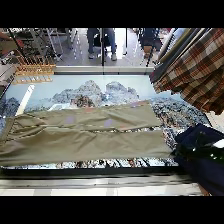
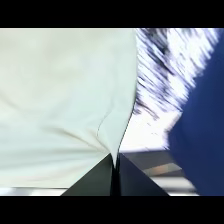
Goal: Fold the clothes and pants, and hang the long-sleeved shirts on hangers.
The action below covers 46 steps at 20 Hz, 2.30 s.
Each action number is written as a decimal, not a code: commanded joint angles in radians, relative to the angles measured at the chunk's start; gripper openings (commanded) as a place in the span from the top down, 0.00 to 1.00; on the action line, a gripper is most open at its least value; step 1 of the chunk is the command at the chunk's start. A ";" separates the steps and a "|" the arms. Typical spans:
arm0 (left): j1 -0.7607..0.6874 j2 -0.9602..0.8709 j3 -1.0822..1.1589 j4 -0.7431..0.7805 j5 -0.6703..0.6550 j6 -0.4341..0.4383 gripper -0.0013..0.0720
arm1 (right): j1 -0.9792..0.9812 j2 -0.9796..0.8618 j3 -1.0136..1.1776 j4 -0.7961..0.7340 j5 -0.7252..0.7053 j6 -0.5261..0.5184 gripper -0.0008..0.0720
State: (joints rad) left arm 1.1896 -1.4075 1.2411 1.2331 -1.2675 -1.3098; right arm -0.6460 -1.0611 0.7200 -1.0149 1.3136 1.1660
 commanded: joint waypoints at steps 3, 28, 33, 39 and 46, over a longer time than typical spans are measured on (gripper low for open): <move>-0.090 0.005 0.300 -0.073 -0.094 0.007 0.96 | 0.183 -0.027 0.315 0.068 -0.187 0.089 0.97; 0.015 0.302 -0.565 0.035 0.158 -0.180 0.30 | 0.462 -0.487 0.740 -0.010 -0.123 0.188 0.97; 0.029 0.304 -0.654 -0.111 0.238 -0.181 0.30 | 0.462 -0.487 0.740 -0.010 -0.097 0.187 0.96; 0.028 0.301 -0.691 -0.194 0.361 -0.240 0.55 | 0.462 -0.487 0.740 -0.010 -0.070 0.187 0.96; 0.036 0.310 -0.616 -0.222 0.369 -0.068 0.96 | 0.461 -0.448 0.740 -0.076 0.021 0.187 0.97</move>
State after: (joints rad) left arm 1.2224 -1.1034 0.5816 1.0355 -0.8974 -1.4811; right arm -0.1852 -1.5341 1.4586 -1.0409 1.2877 1.3529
